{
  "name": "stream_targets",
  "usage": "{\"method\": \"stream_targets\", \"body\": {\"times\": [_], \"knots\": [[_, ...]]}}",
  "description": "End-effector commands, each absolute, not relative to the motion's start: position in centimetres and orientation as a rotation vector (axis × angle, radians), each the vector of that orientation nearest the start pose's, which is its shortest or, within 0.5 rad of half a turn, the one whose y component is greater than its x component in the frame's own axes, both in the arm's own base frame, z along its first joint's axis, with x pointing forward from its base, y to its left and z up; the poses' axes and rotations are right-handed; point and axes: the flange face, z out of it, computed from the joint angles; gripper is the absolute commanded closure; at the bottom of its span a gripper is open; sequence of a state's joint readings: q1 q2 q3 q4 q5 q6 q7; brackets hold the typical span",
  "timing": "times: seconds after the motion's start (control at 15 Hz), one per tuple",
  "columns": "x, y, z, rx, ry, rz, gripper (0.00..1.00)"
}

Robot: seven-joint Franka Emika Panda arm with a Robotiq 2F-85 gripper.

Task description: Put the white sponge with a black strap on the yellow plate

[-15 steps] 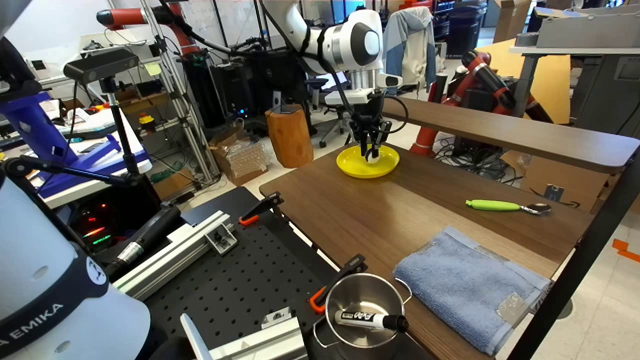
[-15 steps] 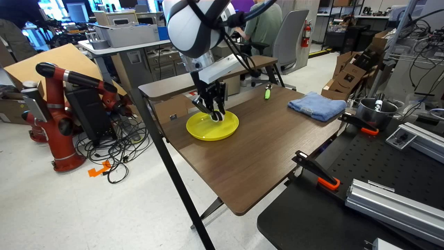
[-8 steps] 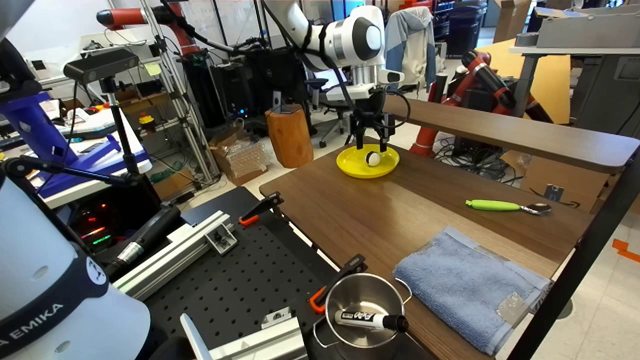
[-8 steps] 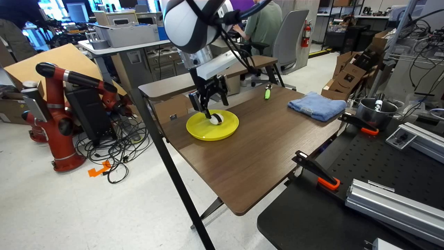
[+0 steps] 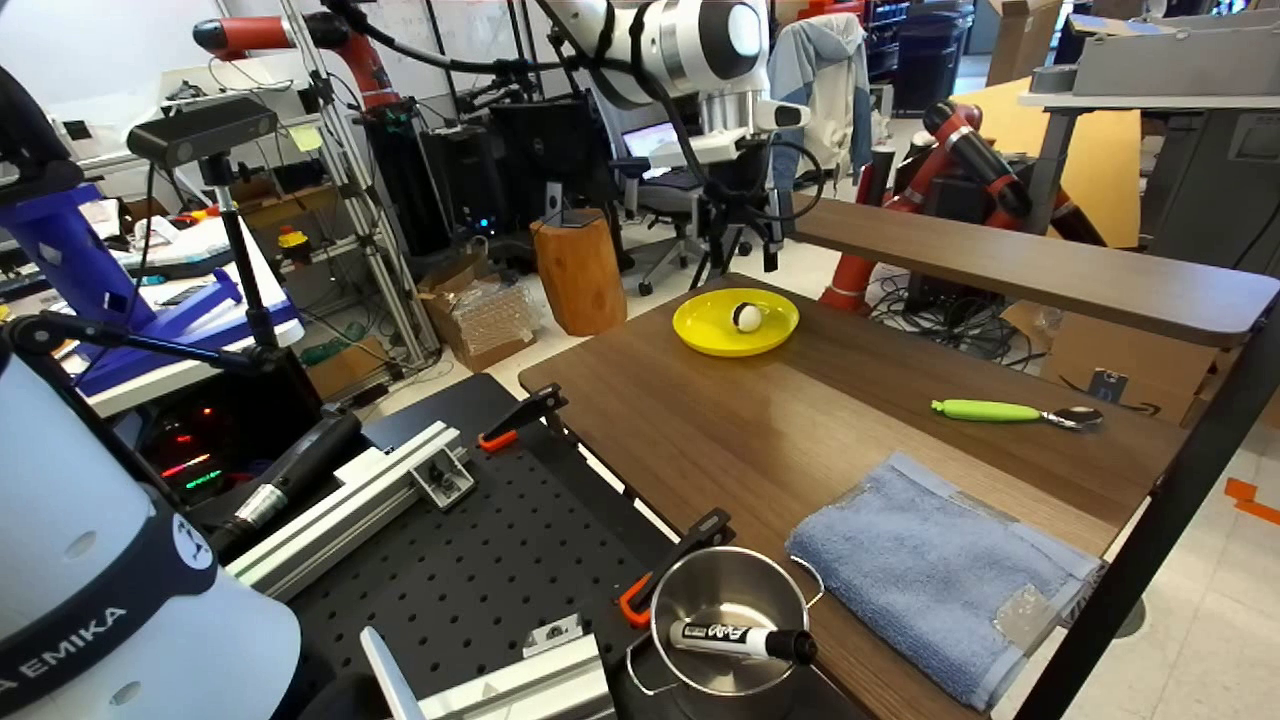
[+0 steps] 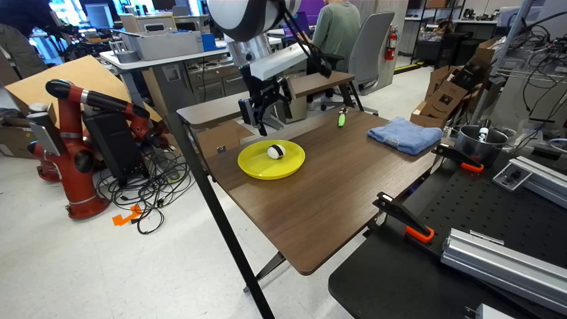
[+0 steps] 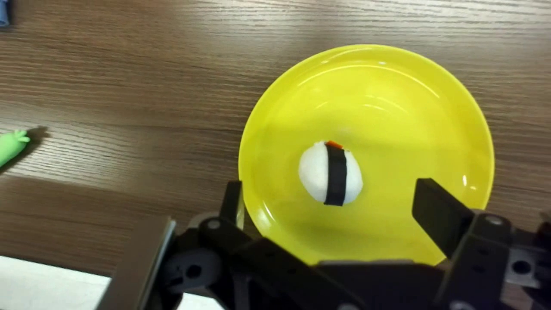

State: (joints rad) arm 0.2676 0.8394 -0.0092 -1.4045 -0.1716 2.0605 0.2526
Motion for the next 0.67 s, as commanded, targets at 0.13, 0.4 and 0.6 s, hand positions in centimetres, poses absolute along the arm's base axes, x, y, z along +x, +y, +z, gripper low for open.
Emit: {"method": "stream_targets", "body": {"times": [0.13, 0.4, 0.6], "knots": [[65.3, 16.4, 26.2, -3.285, -0.21, 0.193, 0.0], [65.8, 16.6, 26.5, -3.307, -0.193, 0.183, 0.0], [65.4, 16.6, 25.9, -3.307, -0.197, 0.201, 0.0]]}}
